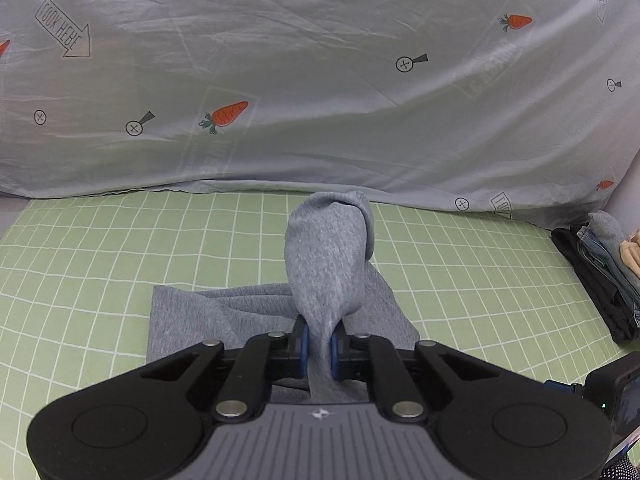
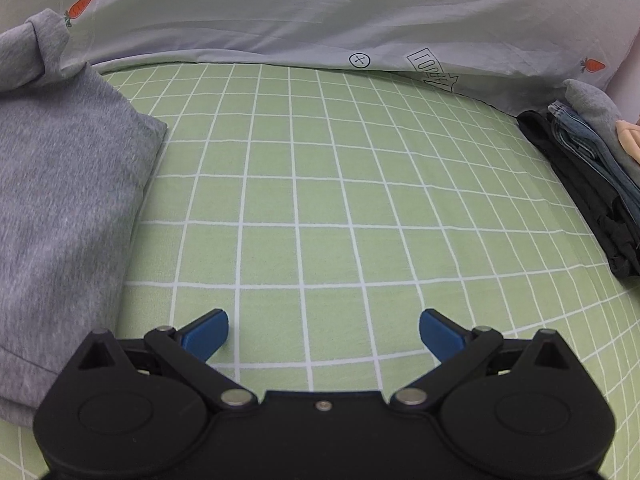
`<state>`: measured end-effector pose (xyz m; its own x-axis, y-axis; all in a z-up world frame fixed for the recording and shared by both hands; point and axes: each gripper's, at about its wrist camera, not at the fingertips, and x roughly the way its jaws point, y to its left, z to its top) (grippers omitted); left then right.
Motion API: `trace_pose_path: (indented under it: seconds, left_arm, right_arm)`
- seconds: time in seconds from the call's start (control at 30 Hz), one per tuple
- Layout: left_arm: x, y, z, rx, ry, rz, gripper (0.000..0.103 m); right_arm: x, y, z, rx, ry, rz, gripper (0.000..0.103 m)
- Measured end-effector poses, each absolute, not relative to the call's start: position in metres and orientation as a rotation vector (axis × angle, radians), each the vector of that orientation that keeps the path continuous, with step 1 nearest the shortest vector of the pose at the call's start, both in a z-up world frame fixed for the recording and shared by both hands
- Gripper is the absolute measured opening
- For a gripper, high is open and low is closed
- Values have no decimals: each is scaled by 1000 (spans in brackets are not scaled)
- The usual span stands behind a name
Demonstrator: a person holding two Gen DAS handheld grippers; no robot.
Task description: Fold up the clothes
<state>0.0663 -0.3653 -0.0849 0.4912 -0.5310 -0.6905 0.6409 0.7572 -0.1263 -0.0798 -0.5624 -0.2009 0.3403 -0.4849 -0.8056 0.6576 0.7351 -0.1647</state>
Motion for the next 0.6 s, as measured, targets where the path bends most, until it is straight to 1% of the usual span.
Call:
trace_pose_path:
  seconds: [0.2,0.3,0.37,0.5,0.57,0.6]
  left_arm:
    - [103,-328,-107,123,882,-523,12]
    - [112,-308,-100,17,894,-525,12]
    - [116,-303,-97,-5,886,-515,12]
    - [130,-296,-116,19,964,-407,20]
    - [132,-284,-123,-5,996,-350,20]
    - [132,-278,-124,-24,1004,-334,24]
  right_arm:
    - [-78,-561,-203,197,977,-735,103]
    - [-78,-557,-201,179,978,-729,103]
    - [-78,-557,-201,177,981,-728,103]
    - [-76,-556,-200,187,977,-715,103]
    - [-75,-553,-196,193,962,-706,103]
    - [-74,-552,-193,195,954,-701,103]
